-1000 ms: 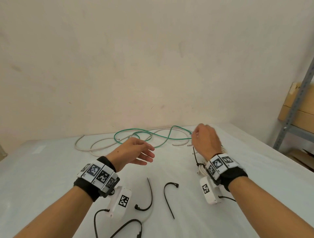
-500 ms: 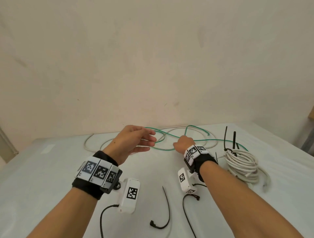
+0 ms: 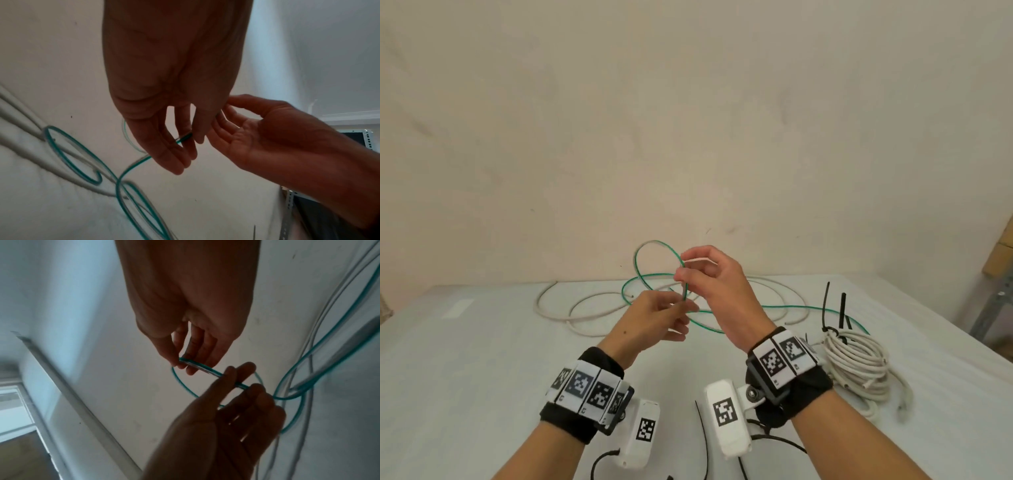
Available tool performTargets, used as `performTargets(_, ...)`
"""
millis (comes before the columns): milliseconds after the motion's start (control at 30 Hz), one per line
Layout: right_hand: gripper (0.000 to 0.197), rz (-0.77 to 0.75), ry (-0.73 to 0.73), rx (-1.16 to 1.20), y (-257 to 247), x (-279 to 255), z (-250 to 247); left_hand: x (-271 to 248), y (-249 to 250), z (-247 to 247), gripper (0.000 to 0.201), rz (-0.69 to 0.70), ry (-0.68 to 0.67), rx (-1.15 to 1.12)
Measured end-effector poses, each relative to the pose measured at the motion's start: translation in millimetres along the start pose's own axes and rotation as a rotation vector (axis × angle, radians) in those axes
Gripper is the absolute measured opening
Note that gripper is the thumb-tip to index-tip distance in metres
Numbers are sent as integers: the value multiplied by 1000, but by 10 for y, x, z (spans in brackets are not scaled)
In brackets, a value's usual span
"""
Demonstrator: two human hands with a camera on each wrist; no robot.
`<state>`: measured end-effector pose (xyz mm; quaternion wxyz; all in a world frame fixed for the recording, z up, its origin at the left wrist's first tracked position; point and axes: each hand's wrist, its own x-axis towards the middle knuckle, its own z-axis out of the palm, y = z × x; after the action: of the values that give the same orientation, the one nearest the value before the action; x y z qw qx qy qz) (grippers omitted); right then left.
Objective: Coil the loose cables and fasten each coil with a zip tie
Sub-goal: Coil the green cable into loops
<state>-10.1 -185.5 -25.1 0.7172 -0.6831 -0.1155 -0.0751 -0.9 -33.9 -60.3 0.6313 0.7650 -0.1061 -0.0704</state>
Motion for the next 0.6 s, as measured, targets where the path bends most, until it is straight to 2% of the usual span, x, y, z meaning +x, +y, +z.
performTargets(67,27,31,-7,116,-76,17,15,-28,-20,-101,17,3,9,36)
performTargets(200,19,74,1,181,-211,56,2,-69,-102,-416,12,-39,39,65)
performTargets(367,19,178,27,284,-178,123,105,-82,-139,-579,15,6,152,-113)
performTargets(467,17,272,-34,304,-85,72,254,-17,-128,-566,16,66,297,-190)
performTargets(533,17,318,-71,312,-33,28,333,16,-147,-576,12,125,424,-152)
performTargets(600,21,341,-96,308,4,13,379,29,-195,-602,21,169,496,-68)
